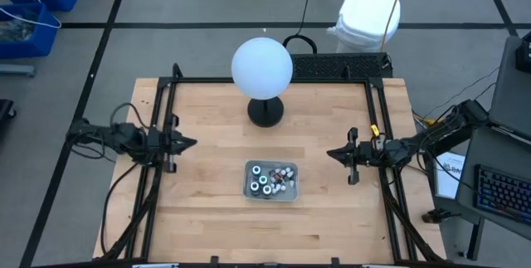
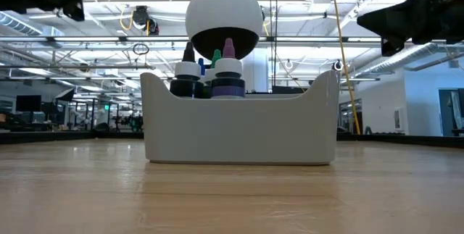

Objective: Pick & Place food coloring
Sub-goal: Return To Home Position

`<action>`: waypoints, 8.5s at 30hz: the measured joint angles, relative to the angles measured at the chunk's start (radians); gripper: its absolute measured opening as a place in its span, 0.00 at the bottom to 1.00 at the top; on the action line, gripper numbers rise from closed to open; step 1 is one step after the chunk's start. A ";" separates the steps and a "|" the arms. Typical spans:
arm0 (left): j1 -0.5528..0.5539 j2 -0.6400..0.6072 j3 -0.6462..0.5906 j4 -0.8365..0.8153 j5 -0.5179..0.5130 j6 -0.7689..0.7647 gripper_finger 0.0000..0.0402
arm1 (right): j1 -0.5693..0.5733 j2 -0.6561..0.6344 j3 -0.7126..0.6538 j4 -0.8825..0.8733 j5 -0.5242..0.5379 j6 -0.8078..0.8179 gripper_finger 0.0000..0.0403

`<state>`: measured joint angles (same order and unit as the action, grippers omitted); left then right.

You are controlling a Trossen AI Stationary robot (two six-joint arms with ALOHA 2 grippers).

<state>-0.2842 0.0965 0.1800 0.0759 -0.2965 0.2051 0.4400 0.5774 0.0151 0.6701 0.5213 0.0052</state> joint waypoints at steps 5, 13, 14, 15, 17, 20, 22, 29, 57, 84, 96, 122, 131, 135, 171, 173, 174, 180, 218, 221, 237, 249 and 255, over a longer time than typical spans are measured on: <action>0.083 -0.062 -0.018 -0.019 0.175 0.001 0.01 | 0.000 -0.007 0.000 -0.028 -0.036 -0.031 0.00; 0.253 -0.059 -0.170 0.097 0.278 -0.082 0.01 | -0.009 -0.026 0.000 -0.023 -0.051 -0.021 0.00; 0.271 -0.059 -0.168 0.084 0.310 -0.098 0.01 | -0.009 -0.026 0.000 -0.025 -0.051 -0.020 0.00; 0.285 -0.059 -0.165 0.074 0.335 -0.113 0.01 | -0.009 -0.026 0.000 -0.028 -0.051 -0.018 0.00; 0.306 -0.059 -0.165 0.065 0.372 -0.130 0.01 | -0.009 -0.025 0.000 -0.033 -0.049 -0.018 0.00; 0.322 -0.059 -0.165 0.031 0.394 -0.130 0.01 | -0.007 -0.047 0.000 -0.024 -0.020 -0.019 0.00; 0.332 -0.059 -0.165 0.004 0.393 -0.118 0.01 | -0.007 -0.070 0.000 -0.027 -0.021 -0.031 0.00; 0.370 -0.058 -0.164 -0.054 0.404 -0.127 0.01 | -0.049 -0.171 0.000 -0.040 -0.023 -0.144 0.00; 0.502 -0.001 -0.165 -0.024 0.637 -0.026 0.01 | -0.140 -0.576 0.044 -0.592 -0.078 -0.052 0.00; 0.502 0.154 -0.171 0.005 0.512 -0.159 0.03 | -0.140 -0.575 0.000 -0.572 -0.076 -0.044 0.00; 0.502 0.154 -0.171 0.008 0.504 -0.158 0.06 | -0.140 -0.575 0.000 -0.571 -0.077 -0.044 0.00; 0.502 0.154 -0.170 0.009 0.504 -0.158 0.09 | -0.140 -0.575 0.000 -0.570 -0.077 -0.044 0.00; 0.502 0.154 -0.170 0.009 0.504 -0.158 0.09 | -0.140 -0.575 0.000 -0.570 -0.077 -0.044 0.00; 0.502 0.154 -0.170 0.009 0.504 -0.158 0.09 | -0.140 -0.575 0.000 -0.570 -0.077 -0.044 0.00; 0.502 0.154 -0.169 0.010 0.503 -0.158 0.09 | -0.140 -0.575 0.000 -0.570 -0.077 -0.044 0.00; 0.502 0.154 -0.169 0.009 0.503 -0.158 0.09 | -0.140 -0.575 0.000 -0.570 -0.078 -0.044 0.00; 0.502 0.154 -0.169 0.010 0.503 -0.158 0.09 | -0.140 -0.575 0.000 -0.570 -0.078 -0.044 0.00; 0.502 0.154 -0.169 0.010 0.503 -0.158 0.09 | -0.140 -0.575 0.000 -0.570 -0.078 -0.044 0.00; 0.502 0.154 -0.169 0.010 0.504 -0.158 0.09 | -0.140 -0.575 0.000 -0.570 -0.078 -0.044 0.00; 0.502 0.154 -0.169 0.010 0.503 -0.158 0.09 | -0.140 -0.575 0.000 -0.570 -0.077 -0.044 0.00; 0.501 0.154 -0.169 0.010 0.503 -0.158 0.09 | -0.140 -0.575 0.000 -0.570 -0.077 -0.044 0.00; 0.502 0.154 -0.169 0.009 0.503 -0.158 0.09 | -0.140 -0.575 0.000 -0.570 -0.078 -0.044 0.00; 0.502 0.154 -0.169 0.009 0.503 -0.158 0.09 | -0.140 -0.575 0.000 -0.570 -0.077 -0.044 0.00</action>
<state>0.2174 0.2504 0.0109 0.0853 0.2070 0.0471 0.2998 0.0025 0.0150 0.1005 0.4438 -0.0383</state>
